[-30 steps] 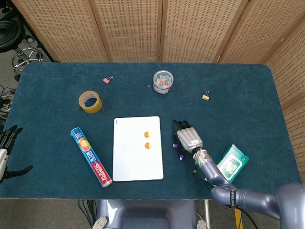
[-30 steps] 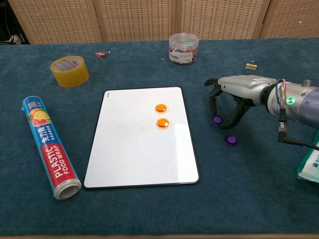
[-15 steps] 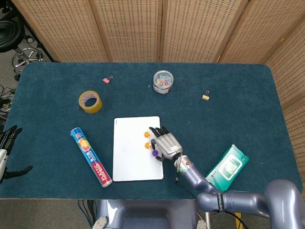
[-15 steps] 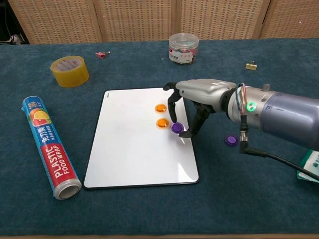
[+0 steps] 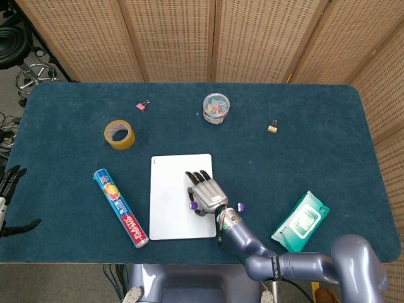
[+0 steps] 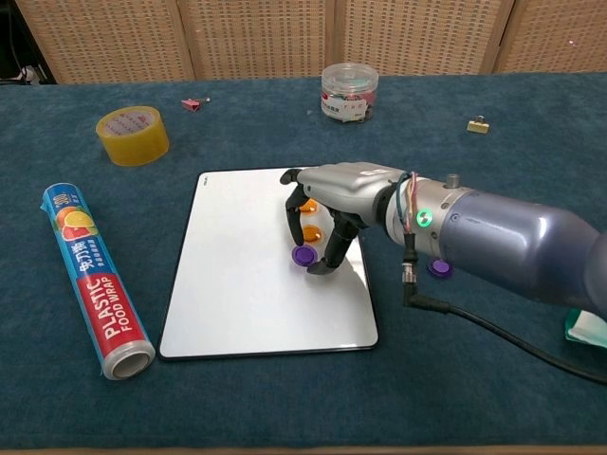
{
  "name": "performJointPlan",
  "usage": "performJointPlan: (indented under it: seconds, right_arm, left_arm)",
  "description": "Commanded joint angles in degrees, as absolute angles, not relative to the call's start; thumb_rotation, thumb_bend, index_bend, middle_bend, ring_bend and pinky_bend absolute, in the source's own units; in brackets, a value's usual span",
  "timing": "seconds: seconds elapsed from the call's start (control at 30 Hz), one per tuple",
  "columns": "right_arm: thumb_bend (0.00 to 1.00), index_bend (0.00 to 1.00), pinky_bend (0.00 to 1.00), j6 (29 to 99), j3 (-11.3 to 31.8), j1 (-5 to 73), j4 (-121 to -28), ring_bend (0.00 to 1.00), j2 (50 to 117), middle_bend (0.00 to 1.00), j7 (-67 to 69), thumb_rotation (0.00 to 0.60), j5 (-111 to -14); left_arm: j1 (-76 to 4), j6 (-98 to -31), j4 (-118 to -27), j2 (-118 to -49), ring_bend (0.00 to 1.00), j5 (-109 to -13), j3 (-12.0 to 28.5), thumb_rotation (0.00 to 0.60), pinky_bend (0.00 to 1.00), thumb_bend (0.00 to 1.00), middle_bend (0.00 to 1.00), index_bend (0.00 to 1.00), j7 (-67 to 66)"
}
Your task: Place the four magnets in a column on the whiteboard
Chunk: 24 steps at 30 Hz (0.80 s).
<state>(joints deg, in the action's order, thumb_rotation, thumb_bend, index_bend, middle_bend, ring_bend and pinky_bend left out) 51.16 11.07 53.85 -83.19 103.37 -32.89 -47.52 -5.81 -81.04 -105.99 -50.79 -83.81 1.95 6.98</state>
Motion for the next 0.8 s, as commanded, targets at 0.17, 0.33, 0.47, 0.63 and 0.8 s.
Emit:
performJointPlan:
  seconds: [0.17, 0.33, 0.47, 0.63, 0.8]
  right_arm:
    - [0.32, 0.59, 0.0, 51.51, 10.83, 53.76, -84.12, 0.0, 103.19, 0.0, -32.56, 0.6, -47.32]
    - [0.32, 0.59, 0.0, 51.36, 10.42, 53.87, -84.0, 0.0, 103.26, 0.0, -32.53, 0.6, -47.29]
    - [0.32, 0.59, 0.0, 50.95, 10.16, 54.06, -83.65, 0.0, 103.47, 0.0, -32.44, 0.6, -47.17]
    - [0.32, 0.59, 0.0, 50.59, 10.01, 54.1, -83.23, 0.0, 103.59, 0.0, -32.03, 0.6, -46.97]
    - [0.32, 0.5, 0.0, 50.37, 9.71, 54.09, -83.1, 0.0, 103.37, 0.0, -31.87, 0.6, -46.98]
  left_arm:
    - [-5.73, -81.17, -106.07, -50.84, 0.0, -84.01, 1.85, 0.6, 0.0, 0.0, 0.0, 0.0, 6.83]
    - [-5.77, -81.15, -106.14, -50.96, 0.0, -83.98, 1.86, 0.6, 0.0, 0.0, 0.0, 0.0, 6.51]
    - [-5.78, -81.17, -106.17, -51.0, 0.0, -83.87, 1.92, 0.6, 0.0, 0.0, 0.0, 0.0, 6.4]
    - [-5.79, -81.13, -106.08, -50.95, 0.0, -83.71, 1.97, 0.6, 0.0, 0.0, 0.0, 0.0, 6.59]
    - [-5.78, -81.18, -106.07, -50.87, 0.0, -83.87, 1.96, 0.6, 0.0, 0.0, 0.0, 0.0, 6.76]
